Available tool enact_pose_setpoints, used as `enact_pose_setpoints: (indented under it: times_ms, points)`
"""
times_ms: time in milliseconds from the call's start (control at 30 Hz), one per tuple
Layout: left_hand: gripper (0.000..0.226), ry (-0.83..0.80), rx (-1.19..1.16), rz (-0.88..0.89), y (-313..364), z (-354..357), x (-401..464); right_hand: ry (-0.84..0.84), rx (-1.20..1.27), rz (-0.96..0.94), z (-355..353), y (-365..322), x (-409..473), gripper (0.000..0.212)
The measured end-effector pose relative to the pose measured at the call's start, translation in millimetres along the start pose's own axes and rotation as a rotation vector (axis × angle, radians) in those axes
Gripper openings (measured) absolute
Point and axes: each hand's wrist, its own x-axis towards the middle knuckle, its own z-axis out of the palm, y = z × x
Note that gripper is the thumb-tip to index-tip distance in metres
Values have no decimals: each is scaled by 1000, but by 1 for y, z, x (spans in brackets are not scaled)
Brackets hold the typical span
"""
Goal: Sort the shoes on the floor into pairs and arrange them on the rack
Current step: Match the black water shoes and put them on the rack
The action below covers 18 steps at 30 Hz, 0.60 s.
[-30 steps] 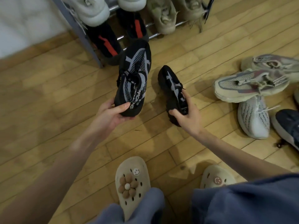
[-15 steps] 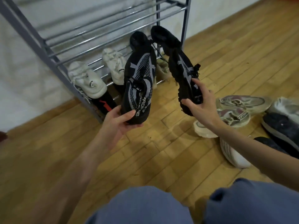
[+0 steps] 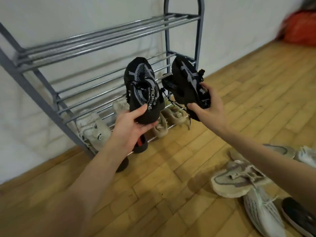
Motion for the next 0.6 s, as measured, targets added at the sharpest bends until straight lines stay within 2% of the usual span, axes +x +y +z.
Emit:
enact_pose_setpoints:
  times_ms: [233, 367, 500, 600]
  points:
    - [31, -8, -71, -27, 25, 39, 76, -38, -39, 19, 24, -9, 114, 68]
    - [34, 35, -92, -26, 30, 52, 110, -54, -159, 35, 43, -5, 172, 69]
    - [21, 58, -94, -24, 35, 56, 135, -85, -302, 27, 55, 0, 215, 59]
    - [17, 79, -65, -6, 38, 54, 147, -142, -391, 19, 60, 6, 231, 65]
